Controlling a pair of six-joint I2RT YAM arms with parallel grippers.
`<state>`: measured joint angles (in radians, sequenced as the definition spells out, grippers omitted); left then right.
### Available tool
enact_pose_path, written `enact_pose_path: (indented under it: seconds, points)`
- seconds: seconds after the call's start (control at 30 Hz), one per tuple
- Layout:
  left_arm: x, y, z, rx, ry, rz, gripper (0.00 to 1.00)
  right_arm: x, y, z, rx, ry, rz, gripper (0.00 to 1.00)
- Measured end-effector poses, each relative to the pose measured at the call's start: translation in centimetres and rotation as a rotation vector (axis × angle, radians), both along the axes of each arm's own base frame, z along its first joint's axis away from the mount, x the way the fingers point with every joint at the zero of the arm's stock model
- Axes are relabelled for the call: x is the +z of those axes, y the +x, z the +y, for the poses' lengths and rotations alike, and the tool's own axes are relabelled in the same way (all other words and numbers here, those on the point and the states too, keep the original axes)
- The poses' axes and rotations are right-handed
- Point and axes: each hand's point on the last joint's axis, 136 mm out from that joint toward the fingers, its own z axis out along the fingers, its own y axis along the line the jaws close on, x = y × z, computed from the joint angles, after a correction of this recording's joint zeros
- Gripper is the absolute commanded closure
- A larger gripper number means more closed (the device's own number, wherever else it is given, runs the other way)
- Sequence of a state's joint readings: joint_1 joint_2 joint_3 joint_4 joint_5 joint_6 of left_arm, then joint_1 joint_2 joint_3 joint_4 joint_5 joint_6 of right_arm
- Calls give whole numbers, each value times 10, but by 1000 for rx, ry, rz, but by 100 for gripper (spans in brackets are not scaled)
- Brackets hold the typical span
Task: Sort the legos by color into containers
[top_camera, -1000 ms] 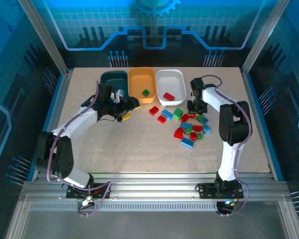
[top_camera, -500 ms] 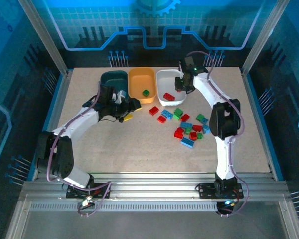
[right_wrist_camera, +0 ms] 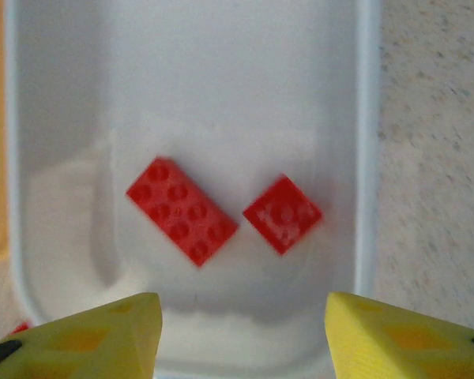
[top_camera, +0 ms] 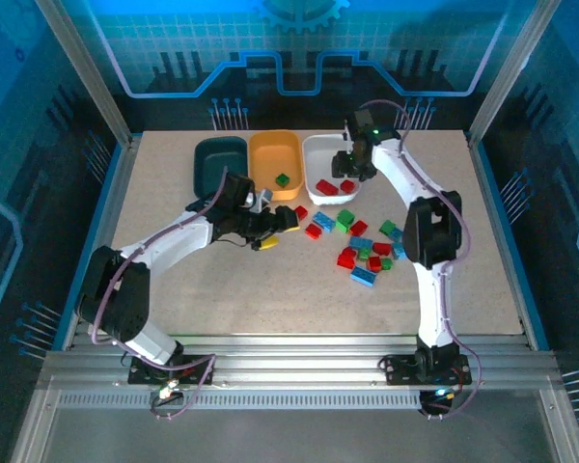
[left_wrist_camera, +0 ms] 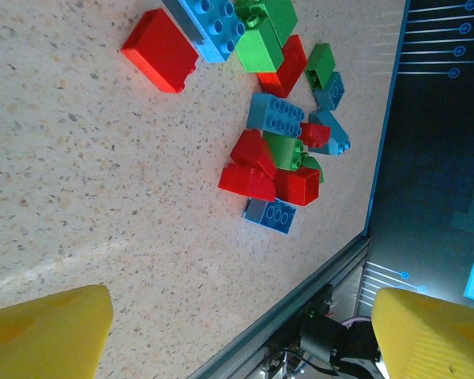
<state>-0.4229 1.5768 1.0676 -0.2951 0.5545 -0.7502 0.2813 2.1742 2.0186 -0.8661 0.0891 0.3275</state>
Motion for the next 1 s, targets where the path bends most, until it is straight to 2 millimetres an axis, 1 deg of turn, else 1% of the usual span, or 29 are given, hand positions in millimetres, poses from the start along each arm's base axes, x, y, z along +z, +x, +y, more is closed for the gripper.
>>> enact_pose_path:
  seconds: [0.13, 0.2, 0.23, 0.3, 0.33, 0.47, 0.57, 0.63, 0.7, 0.77, 0.83, 0.87, 0.93, 0.97, 1.0]
  points:
    - [-2, 4, -13, 20, 4, 17, 17, 38, -47, -14, -16, 28, -66, 41]
    - [-4, 7, -23, 24, 11, 21, 17, 49, -70, -21, -29, 42, -98, 41]
    - [-5, 7, -32, 17, 15, 19, 18, 50, -81, -25, -37, 47, -107, 41]
    - [-11, 4, -48, -10, 34, 17, 19, 45, -101, -32, -51, 53, -107, 41]
    - [-16, 0, -57, -31, 51, 20, 20, 38, -112, -37, -59, 52, -95, 41]
    - [-38, -15, -92, -122, 144, 21, 22, -2, -151, -59, -104, 39, -14, 40]
    - [-51, -27, -110, -193, 216, 12, 23, -21, -177, -71, -131, 42, 30, 40]
    - [-51, -32, -119, -235, 250, -7, 23, -25, -188, -76, -147, 46, 35, 40]
    - [-45, -37, -129, -285, 280, -38, 23, -24, -195, -83, -170, 53, 26, 40]
    - [-35, -44, -145, -340, 295, -79, 26, -20, -199, -95, -222, 69, 4, 40]
    - [-29, -56, -164, -400, 300, -118, 27, -18, -203, -113, -297, 84, -20, 39]
    - [-30, -64, -171, -430, 309, -131, 28, -17, -206, -124, -342, 89, -31, 39]
    - [-40, -81, -180, -485, 346, -138, 28, -14, -212, -143, -419, 98, -51, 37]
    - [-47, -88, -183, -509, 369, -134, 27, -12, -215, -150, -449, 103, -63, 36]
    - [-56, -93, -186, -530, 396, -131, 24, -10, -216, -155, -468, 108, -75, 35]
